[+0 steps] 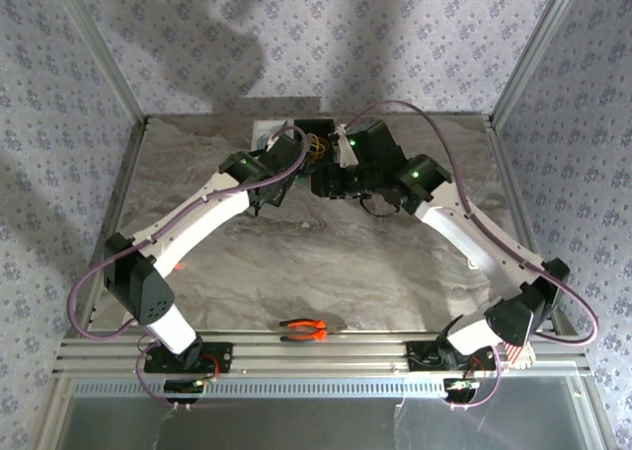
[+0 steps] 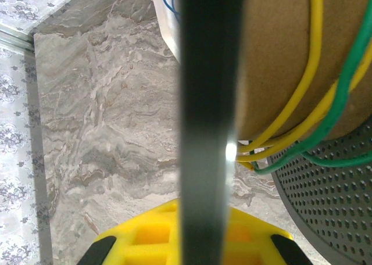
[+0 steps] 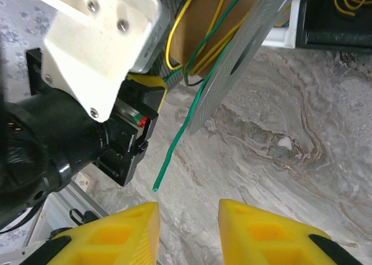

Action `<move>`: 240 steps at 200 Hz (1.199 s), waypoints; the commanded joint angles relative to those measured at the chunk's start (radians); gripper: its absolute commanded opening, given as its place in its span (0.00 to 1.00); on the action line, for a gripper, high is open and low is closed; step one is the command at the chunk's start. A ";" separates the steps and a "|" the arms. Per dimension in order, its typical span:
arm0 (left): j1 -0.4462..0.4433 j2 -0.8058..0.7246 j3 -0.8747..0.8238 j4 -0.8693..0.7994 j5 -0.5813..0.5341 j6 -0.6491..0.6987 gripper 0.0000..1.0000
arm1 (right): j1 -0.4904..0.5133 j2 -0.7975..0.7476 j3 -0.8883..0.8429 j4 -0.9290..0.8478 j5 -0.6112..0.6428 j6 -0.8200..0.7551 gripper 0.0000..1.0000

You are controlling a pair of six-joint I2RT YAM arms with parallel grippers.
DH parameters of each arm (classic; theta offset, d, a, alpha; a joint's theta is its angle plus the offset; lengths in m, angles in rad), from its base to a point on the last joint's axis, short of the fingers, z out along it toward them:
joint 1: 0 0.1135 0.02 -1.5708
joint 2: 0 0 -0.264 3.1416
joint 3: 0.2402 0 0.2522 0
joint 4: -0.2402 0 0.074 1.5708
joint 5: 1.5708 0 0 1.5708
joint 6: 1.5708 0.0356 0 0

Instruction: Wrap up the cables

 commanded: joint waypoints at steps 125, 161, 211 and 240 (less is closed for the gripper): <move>-0.004 0.002 0.047 0.087 -0.013 0.014 0.00 | 0.018 0.034 0.031 0.018 0.102 0.043 0.35; -0.004 0.003 0.046 0.092 0.007 0.008 0.00 | 0.015 -0.057 -0.019 0.074 0.135 0.064 0.40; -0.004 0.011 0.050 0.104 0.033 0.005 0.00 | 0.038 -0.047 -0.007 0.064 0.114 0.064 0.46; -0.004 0.018 0.064 0.093 0.037 0.009 0.00 | 0.050 -0.025 -0.012 0.069 0.114 0.068 0.49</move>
